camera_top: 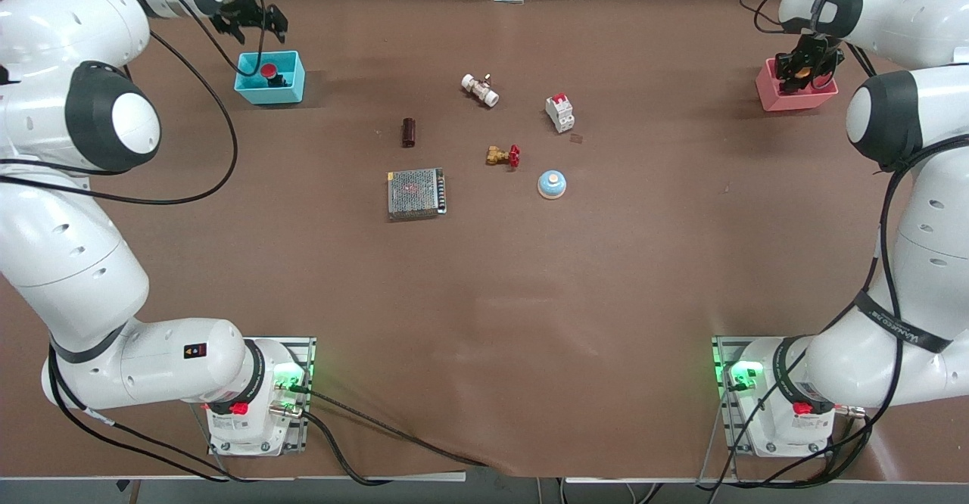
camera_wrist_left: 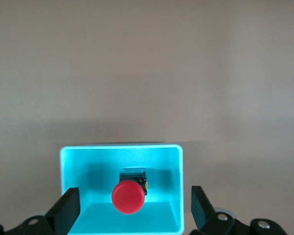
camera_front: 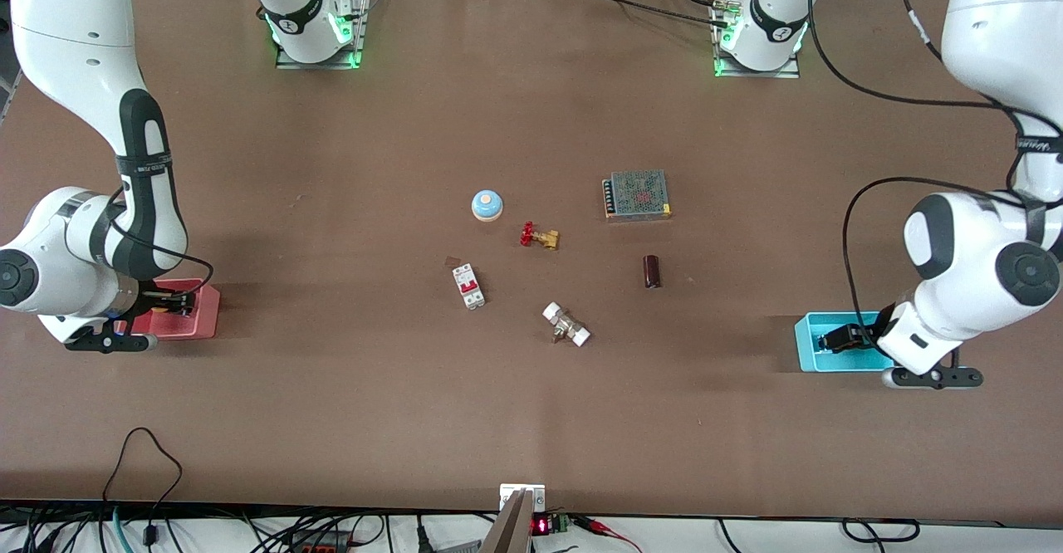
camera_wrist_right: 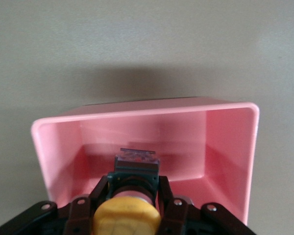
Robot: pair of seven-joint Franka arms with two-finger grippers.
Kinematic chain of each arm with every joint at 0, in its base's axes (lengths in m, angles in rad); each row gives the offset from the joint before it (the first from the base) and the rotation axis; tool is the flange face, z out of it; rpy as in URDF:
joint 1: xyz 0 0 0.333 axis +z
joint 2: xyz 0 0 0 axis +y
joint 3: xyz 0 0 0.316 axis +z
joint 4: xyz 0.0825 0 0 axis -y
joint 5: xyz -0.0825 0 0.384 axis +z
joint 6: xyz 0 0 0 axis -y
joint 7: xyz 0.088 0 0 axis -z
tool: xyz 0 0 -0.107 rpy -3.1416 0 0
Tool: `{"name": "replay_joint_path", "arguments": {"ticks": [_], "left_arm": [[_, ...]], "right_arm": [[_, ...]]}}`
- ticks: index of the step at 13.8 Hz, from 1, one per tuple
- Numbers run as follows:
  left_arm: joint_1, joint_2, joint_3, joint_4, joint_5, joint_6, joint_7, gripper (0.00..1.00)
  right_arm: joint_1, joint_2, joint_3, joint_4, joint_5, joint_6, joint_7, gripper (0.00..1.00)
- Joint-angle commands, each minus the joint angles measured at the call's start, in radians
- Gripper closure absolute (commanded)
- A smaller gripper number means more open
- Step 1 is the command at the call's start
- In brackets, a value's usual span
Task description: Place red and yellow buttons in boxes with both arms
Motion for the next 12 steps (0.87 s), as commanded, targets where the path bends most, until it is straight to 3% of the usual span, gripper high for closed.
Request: {"name": "replay_joint_path", "arguments": {"ticks": [1, 5, 6, 8, 12], "left_arm": [[0.004, -0.134, -0.019, -0.042, 0.02, -0.084, 0.007, 0.0], [0.009, -0.298, -0.045, -0.044, 0.014, -0.249, 0.013, 0.0], [0.009, -0.334, -0.05, -0.044, 0.011, -0.286, 0.013, 0.0], [0.009, -0.393, -0.052, -0.044, 0.003, -0.336, 0.015, 0.0], [0.012, -0.476, -0.067, -0.045, -0.023, -0.42, 0.016, 0.0]], "right_arm": [[-0.017, 0.014, 0.007, 0.004, 0.024, 0.022, -0.028, 0.71], [-0.021, 0.023, 0.007, 0.004, 0.053, 0.054, -0.035, 0.69], [-0.021, 0.023, 0.007, 0.004, 0.055, 0.054, -0.035, 0.61], [-0.02, 0.022, 0.007, 0.004, 0.067, 0.054, -0.035, 0.0], [-0.005, -0.046, 0.004, 0.004, 0.073, -0.002, -0.035, 0.0]]}}
